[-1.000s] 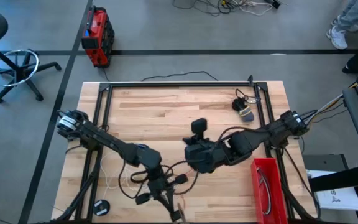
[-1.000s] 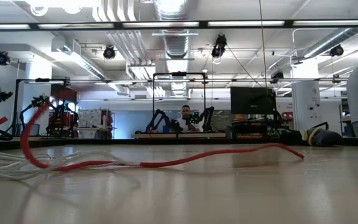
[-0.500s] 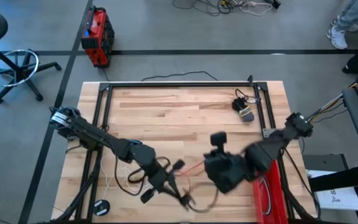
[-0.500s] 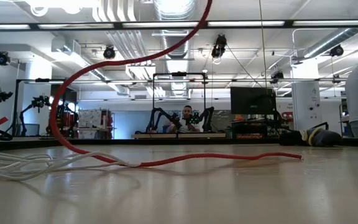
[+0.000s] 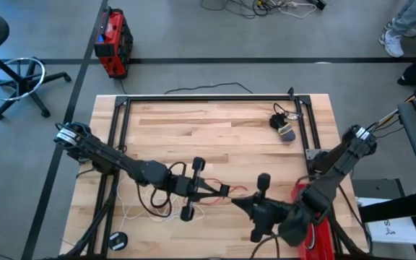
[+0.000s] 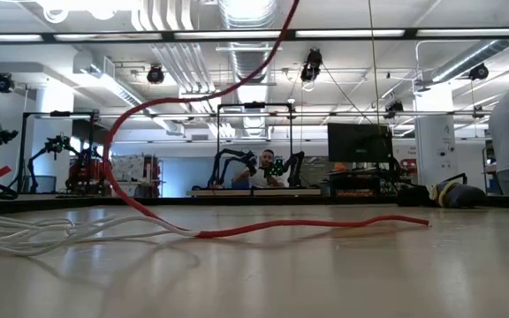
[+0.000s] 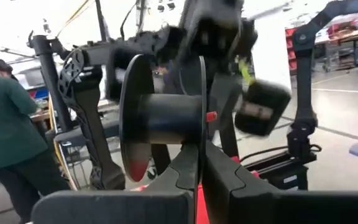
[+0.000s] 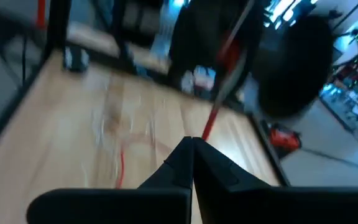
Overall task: Coil cords
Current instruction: Coil the red wire onto the spool
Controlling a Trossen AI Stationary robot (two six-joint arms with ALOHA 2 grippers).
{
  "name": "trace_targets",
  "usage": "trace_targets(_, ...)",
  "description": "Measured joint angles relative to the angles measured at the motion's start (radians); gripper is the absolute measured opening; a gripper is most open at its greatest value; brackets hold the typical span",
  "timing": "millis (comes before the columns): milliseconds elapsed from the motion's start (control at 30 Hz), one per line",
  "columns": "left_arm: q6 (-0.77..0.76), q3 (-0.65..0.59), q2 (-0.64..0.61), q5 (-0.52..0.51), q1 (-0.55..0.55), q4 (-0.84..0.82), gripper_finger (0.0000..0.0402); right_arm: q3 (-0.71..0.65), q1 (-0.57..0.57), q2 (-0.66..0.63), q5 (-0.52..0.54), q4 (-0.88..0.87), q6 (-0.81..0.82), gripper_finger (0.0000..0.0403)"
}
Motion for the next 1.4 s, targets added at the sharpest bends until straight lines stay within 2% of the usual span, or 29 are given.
trace_targets(367,0.019,0.010,0.000,-0.014,0.002,0.011,0.0000,0.085,-0.023,-0.002,-0.010,-0.018,-0.031,0.0090)
trace_targets(600,0.019,0.011,0.001,-0.023,0.000,0.012,0.0000,0.098,-0.004,-0.006,0.001,-0.014,-0.025,0.0110)
trace_targets(800,0.020,0.011,0.001,-0.022,-0.002,0.010,0.0000,0.098,0.008,-0.013,0.079,-0.015,-0.026,0.0099)
trace_targets(900,0.024,0.010,0.002,-0.014,-0.003,0.010,0.0000,0.099,0.006,-0.015,0.083,-0.014,-0.020,0.0090)
trace_targets(967,0.039,0.010,0.002,0.006,-0.003,0.011,0.0000,0.099,-0.002,-0.014,0.058,-0.016,-0.006,0.0083)
trace_targets(1100,0.046,0.010,0.002,-0.002,-0.007,0.014,0.0000,0.099,-0.040,-0.004,-0.093,-0.013,0.026,0.0065)
trace_targets(1400,0.045,0.009,0.001,-0.011,-0.007,-0.008,0.0000,0.099,-0.074,0.001,-0.141,-0.018,0.003,0.0007)
